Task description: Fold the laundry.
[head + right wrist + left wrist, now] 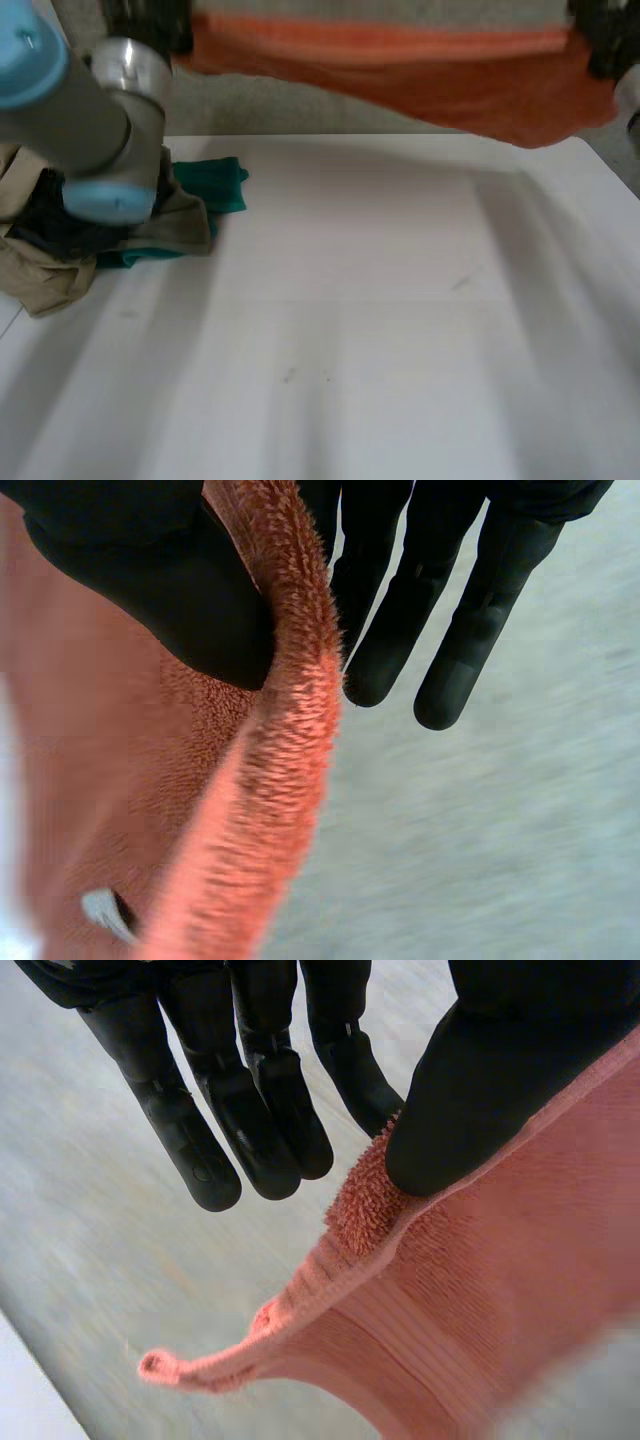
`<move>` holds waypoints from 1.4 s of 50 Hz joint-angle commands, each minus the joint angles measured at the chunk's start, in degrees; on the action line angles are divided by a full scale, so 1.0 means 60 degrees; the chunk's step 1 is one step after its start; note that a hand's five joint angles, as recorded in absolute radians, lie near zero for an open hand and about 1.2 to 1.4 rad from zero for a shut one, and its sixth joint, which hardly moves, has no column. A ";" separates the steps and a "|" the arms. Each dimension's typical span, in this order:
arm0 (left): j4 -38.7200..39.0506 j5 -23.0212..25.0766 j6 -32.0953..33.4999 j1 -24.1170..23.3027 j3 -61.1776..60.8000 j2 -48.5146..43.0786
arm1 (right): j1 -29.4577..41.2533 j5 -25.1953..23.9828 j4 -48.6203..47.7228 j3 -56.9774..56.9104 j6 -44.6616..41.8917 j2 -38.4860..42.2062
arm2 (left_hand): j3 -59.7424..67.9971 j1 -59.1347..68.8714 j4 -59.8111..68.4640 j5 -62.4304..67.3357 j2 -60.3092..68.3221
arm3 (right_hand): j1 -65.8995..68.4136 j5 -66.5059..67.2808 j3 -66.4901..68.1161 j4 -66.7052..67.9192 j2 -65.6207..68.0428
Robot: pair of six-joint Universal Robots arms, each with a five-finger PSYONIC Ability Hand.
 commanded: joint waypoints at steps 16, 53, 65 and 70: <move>0.0116 0.0090 -0.0278 0.0010 -0.4668 -0.0622 | -0.1861 -0.1285 0.1382 0.2463 0.4515 0.2005 | 0.1932 0.2183 0.1858 0.2590 0.1885 | -0.2552 -0.3253 -0.3193 -0.3241 -0.3116; -0.5565 0.0061 0.0512 -0.0502 -0.9429 0.4564 | -0.4293 0.0048 0.6437 0.6301 -0.4405 -0.2038 | 0.1932 0.2183 0.1858 0.2590 0.1885 | 0.2559 0.1858 0.1918 0.1871 0.1995; -0.2890 -0.0071 0.0761 -0.0898 -0.6988 0.2065 | -0.3123 0.0004 0.3802 0.5117 -0.2752 -0.0605 | 0.1932 0.2183 0.1858 0.2590 0.1885 | 0.2559 0.1858 0.1918 0.1871 0.1995; -0.2038 -0.0290 0.0981 -0.0957 -0.5185 0.0407 | -0.2433 0.0048 0.2922 0.3901 -0.2253 0.0391 | 0.1932 0.2183 0.1858 0.2590 0.1885 | 0.2559 0.1858 0.1918 0.1871 0.1995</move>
